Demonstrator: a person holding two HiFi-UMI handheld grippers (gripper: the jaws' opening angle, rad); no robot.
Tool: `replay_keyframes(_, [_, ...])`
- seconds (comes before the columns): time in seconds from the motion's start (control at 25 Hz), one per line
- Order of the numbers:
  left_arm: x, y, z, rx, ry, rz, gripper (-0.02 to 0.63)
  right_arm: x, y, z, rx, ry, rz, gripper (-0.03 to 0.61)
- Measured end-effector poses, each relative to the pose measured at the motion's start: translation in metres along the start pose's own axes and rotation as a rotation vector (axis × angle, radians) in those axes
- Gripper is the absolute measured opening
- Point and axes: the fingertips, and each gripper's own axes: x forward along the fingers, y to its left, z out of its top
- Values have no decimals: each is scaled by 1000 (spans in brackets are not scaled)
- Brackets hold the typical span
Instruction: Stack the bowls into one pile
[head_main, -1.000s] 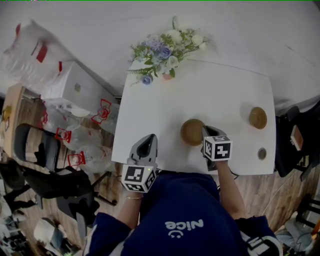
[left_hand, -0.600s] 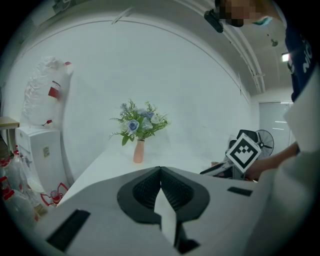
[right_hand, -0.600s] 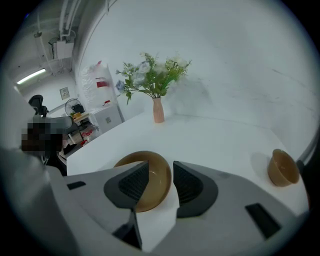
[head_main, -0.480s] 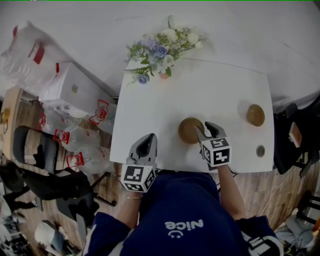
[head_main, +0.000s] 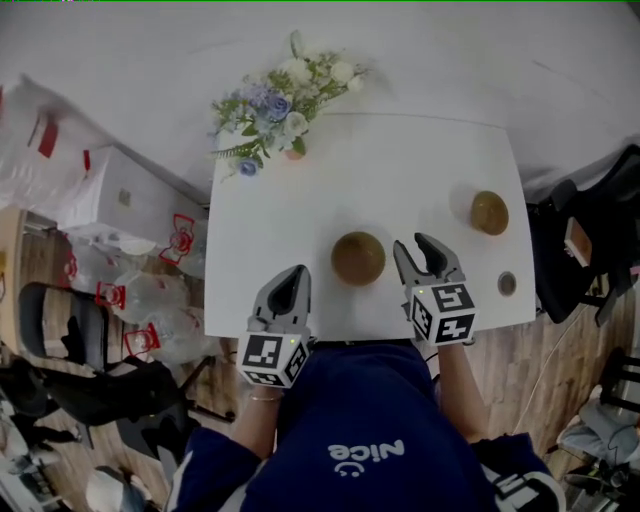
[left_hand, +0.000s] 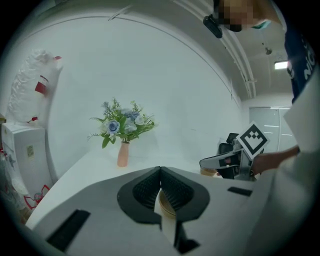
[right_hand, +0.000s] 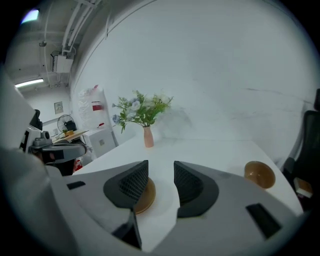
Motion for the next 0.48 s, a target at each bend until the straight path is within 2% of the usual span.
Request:
replay_keyframes(0.28, [26,-27,9,11,-10,-74,17,-34,-71,-6,76,-23,-184,175])
replay_keyframes(0.48, [39,-43,11,10,1,-103,17,-57,-124,-17,131,-11,-281,175])
